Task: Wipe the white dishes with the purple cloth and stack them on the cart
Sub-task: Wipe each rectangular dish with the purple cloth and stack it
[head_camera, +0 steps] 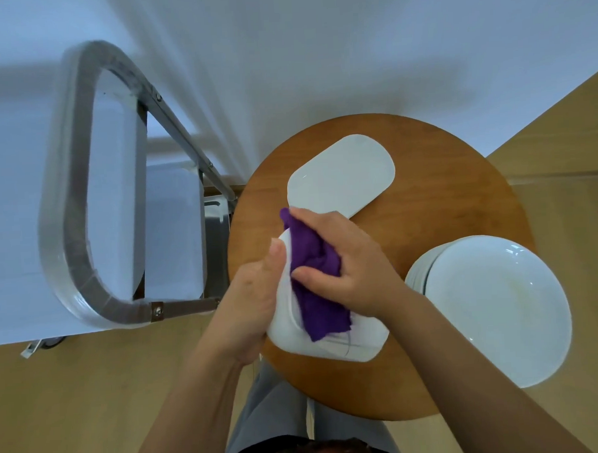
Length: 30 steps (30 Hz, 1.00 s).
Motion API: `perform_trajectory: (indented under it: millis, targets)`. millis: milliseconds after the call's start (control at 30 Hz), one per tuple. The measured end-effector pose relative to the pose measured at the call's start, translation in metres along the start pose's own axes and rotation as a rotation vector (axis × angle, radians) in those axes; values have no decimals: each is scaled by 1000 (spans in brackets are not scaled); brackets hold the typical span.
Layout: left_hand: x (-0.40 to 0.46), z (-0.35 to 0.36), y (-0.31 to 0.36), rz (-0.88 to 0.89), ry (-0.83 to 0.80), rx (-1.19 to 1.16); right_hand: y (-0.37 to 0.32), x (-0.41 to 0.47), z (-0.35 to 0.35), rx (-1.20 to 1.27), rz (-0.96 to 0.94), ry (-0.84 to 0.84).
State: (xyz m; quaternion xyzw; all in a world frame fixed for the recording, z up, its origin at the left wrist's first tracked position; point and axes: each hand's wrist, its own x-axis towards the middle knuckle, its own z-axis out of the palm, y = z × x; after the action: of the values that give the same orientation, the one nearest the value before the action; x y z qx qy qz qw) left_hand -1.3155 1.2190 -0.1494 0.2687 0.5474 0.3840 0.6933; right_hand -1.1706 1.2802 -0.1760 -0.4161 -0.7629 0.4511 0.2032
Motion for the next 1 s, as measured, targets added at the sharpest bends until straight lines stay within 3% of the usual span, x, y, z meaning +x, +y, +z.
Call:
perform_trajectory:
  millis: [267,433,700,867,1000]
  targets:
    - [0,-8,5,43,134,-112,22,2,-4,45,131,235]
    - [1,-13,12,124,241,-200,32,-3,1,281,402,356]
    - [12,15,1,136,364,-353,23,-9,26,447,686,626]
    - [18,38,-15,-22,366,-448,-1,5,39,183,705,491]
    - [17,40,-20,-13,379,-463,-19,7,49,330,608,423]
